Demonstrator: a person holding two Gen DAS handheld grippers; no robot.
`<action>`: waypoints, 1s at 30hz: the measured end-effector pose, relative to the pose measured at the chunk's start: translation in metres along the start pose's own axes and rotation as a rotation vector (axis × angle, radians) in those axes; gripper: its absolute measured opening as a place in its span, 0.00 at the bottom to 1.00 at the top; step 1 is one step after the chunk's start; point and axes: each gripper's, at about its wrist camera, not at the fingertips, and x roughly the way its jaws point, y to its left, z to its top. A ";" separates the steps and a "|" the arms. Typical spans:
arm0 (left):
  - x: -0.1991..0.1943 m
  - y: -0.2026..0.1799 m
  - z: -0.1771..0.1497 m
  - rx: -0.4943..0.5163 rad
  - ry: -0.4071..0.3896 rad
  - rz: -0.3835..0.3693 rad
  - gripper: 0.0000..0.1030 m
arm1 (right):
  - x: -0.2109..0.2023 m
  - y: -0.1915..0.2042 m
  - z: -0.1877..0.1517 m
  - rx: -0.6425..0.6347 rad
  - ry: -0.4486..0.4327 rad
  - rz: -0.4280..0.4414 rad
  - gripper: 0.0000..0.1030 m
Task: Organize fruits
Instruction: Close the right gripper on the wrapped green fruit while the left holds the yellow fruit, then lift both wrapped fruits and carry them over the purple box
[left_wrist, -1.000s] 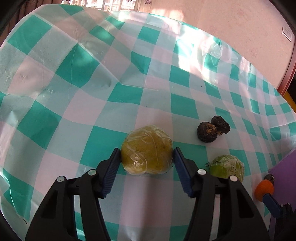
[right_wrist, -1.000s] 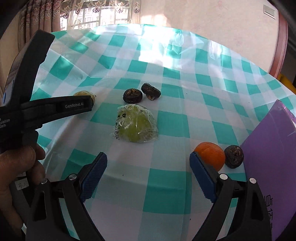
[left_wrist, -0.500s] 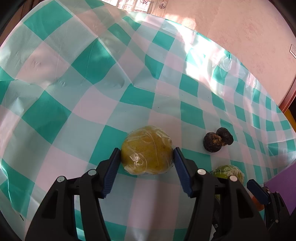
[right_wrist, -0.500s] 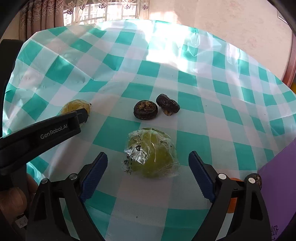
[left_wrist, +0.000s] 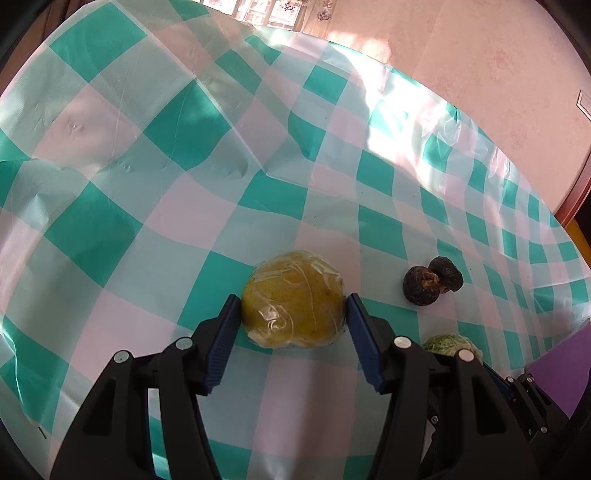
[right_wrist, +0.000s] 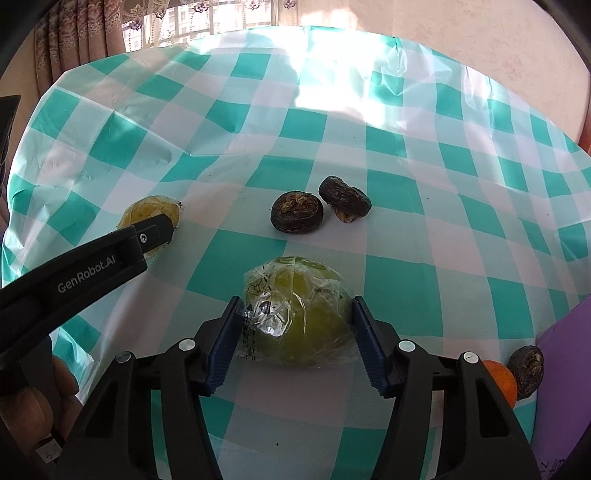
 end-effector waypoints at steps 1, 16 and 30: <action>0.000 0.000 0.000 0.001 -0.001 0.000 0.57 | -0.001 0.000 0.000 0.000 -0.006 0.005 0.56; -0.010 -0.005 0.000 0.012 -0.057 -0.023 0.57 | -0.036 0.002 -0.005 -0.006 -0.186 -0.037 0.56; -0.032 -0.020 0.001 0.053 -0.177 -0.088 0.57 | -0.067 0.000 -0.020 0.004 -0.326 -0.136 0.56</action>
